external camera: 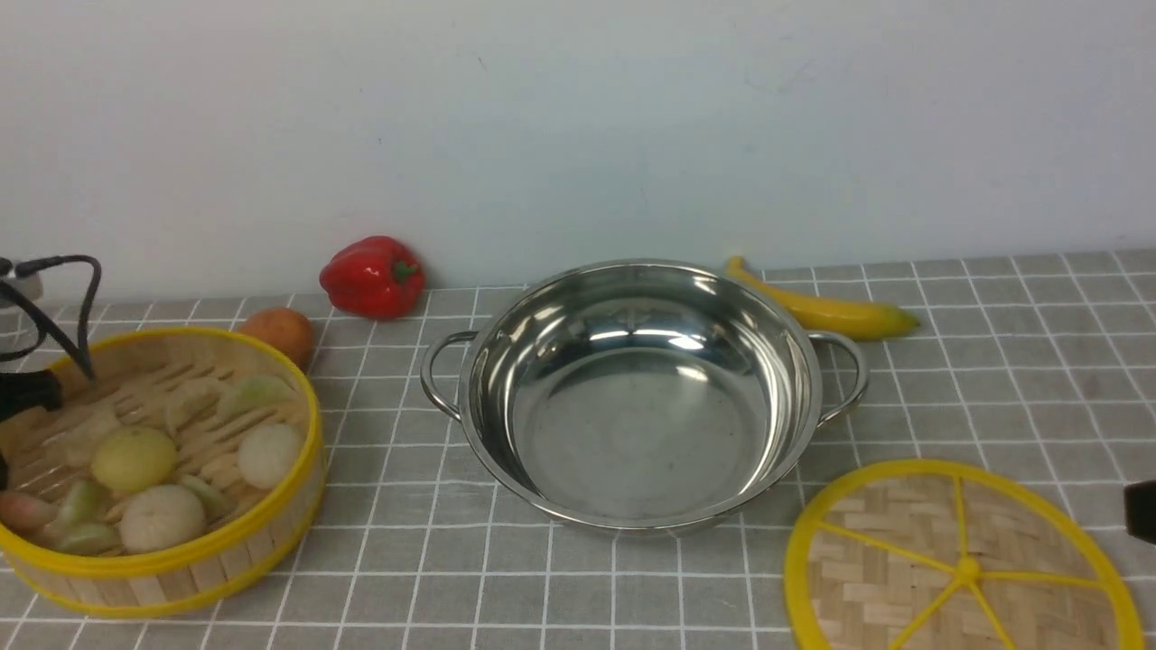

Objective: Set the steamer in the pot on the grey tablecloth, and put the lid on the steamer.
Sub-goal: 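Place the bamboo steamer basket with dumplings into the steel pot with the left gripper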

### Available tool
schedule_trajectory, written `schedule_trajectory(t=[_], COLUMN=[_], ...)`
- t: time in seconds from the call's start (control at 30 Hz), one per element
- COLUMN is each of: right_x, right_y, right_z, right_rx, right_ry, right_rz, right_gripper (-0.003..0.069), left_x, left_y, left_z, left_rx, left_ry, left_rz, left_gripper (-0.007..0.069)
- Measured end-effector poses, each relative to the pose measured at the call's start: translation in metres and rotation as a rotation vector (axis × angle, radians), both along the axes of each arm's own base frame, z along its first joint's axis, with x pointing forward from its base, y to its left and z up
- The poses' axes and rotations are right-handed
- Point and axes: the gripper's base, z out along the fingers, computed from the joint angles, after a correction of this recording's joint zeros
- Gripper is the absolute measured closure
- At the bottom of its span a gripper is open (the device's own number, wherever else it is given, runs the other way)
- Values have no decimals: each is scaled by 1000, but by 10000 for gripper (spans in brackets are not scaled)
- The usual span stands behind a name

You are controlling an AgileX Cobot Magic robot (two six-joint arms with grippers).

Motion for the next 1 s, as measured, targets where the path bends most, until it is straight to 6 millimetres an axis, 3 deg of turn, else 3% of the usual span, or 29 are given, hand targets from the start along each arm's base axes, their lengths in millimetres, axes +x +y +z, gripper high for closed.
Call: schedule_trajectory(t=[0.27, 0.43, 0.53, 0.63, 0.67, 0.7, 0.8, 1.0], right_x=[0, -1, -2, -4, -4, -4, -4, -4], right_y=[0, 1, 1, 2, 2, 2, 2, 2], right_z=[0, -1, -1, -2, -2, -2, -2, -2], right_rx=[0, 1, 4, 4, 4, 4, 4, 4], right_ry=[2, 17, 27, 42, 43, 44, 45, 45], right_rz=[1, 10, 17, 26, 26, 27, 27, 27], right_gripper=[417, 417, 417, 417, 417, 417, 417, 417], left_x=[12, 31, 44, 63, 65, 70, 88, 113], left_y=[-26, -54, -85, -156, -160, -183, -241, -298], left_z=[30, 72, 93, 115, 114, 118, 113, 85], left_rx=[-110, -114, -95, -120, -125, -141, -190, -187], left_ry=[-22, -83, -142, -229, -228, -246, -262, -227], left_rz=[-119, -224, -315, -485, -491, -536, -631, -704], left_gripper=[581, 581, 581, 581, 581, 581, 581, 581])
